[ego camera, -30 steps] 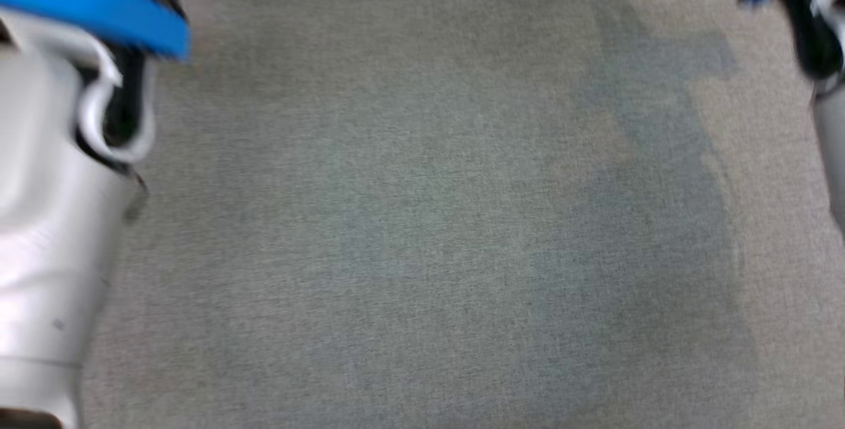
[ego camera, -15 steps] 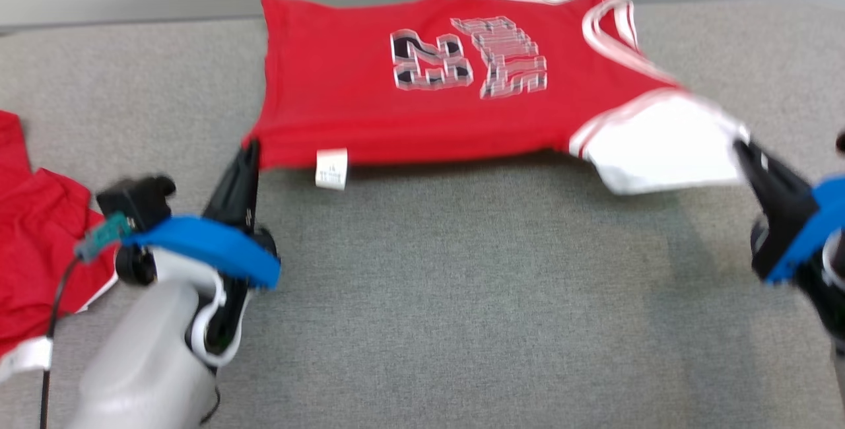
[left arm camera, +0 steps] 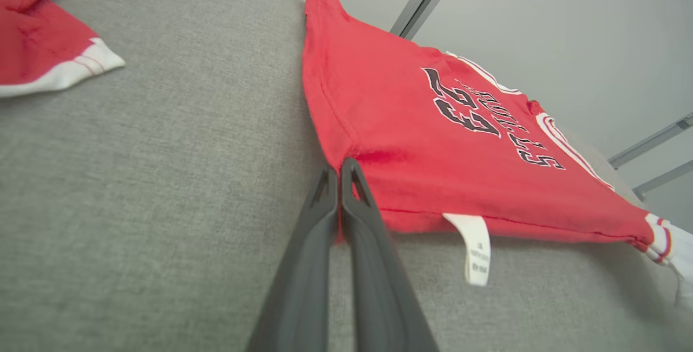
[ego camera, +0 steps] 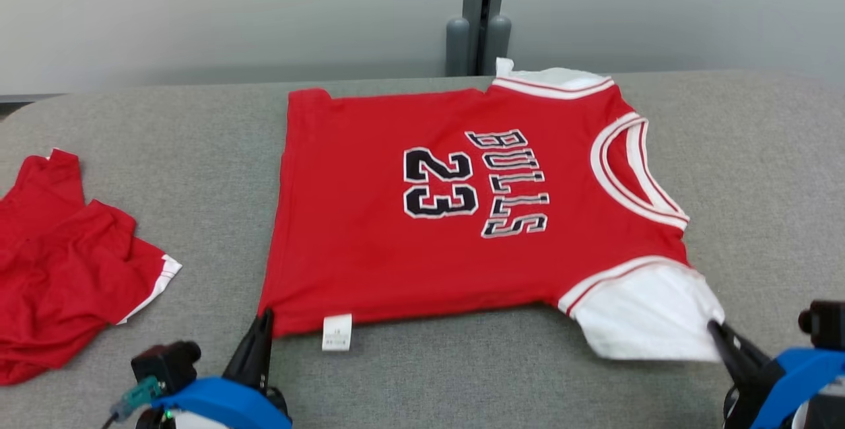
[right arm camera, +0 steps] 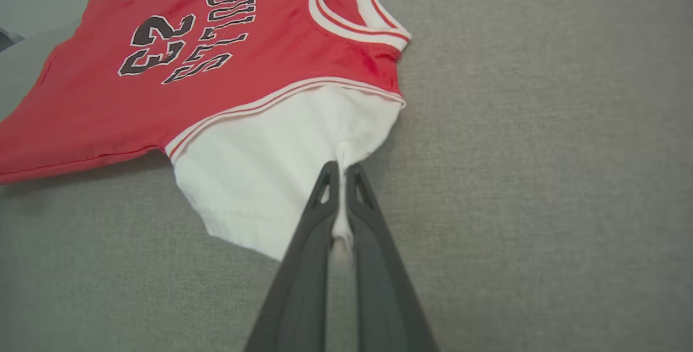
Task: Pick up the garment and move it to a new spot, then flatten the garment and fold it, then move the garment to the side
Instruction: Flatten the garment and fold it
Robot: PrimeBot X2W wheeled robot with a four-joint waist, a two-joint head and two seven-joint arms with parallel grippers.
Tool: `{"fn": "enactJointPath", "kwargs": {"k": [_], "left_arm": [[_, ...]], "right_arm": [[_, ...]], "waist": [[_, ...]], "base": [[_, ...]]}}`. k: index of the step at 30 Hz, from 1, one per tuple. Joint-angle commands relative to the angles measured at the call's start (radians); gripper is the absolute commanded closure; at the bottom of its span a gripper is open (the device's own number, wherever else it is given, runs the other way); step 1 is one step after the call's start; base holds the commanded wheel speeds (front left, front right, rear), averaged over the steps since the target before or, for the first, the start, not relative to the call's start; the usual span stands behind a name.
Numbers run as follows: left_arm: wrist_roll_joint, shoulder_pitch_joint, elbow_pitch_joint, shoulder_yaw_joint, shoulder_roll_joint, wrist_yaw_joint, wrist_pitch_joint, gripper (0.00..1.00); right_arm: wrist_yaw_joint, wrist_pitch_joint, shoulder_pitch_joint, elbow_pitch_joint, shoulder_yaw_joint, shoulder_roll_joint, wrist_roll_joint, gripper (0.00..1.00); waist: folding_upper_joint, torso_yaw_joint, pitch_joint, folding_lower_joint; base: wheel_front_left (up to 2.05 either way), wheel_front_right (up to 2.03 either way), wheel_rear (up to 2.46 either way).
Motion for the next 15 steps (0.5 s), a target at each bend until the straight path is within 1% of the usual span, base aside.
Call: {"fn": "enactJointPath", "kwargs": {"k": [1, 5, 9, 15], "left_arm": [[0.011, 0.034, -0.022, -0.009, 0.012, 0.021, -0.005, 1.00], [0.049, 0.079, -0.059, -0.033, 0.043, 0.061, 0.003, 1.00], [0.076, 0.102, -0.087, -0.044, 0.075, 0.099, 0.018, 1.00], [0.074, 0.121, -0.129, -0.038, 0.097, 0.116, 0.024, 1.00]], "right_arm": [[0.000, 0.025, 0.050, -0.016, -0.009, 0.018, -0.006, 1.00], [0.000, 0.096, 0.115, -0.043, -0.016, 0.037, -0.033, 1.00], [0.000, 0.174, 0.160, -0.069, -0.010, 0.050, -0.015, 1.00], [0.000, 0.241, 0.193, -0.109, -0.010, 0.055, 0.003, 1.00]], "waist": [[0.0004, 0.003, -0.010, 0.0002], [0.0004, 0.007, -0.016, 0.0002], [0.0004, 0.009, -0.012, 0.0002], [0.0004, 0.009, -0.008, 0.0002]], "base": [[0.00, 0.00, 0.00], [0.00, 0.00, 0.00], [0.00, 0.00, 0.00], [0.00, 0.00, 0.00]]}}
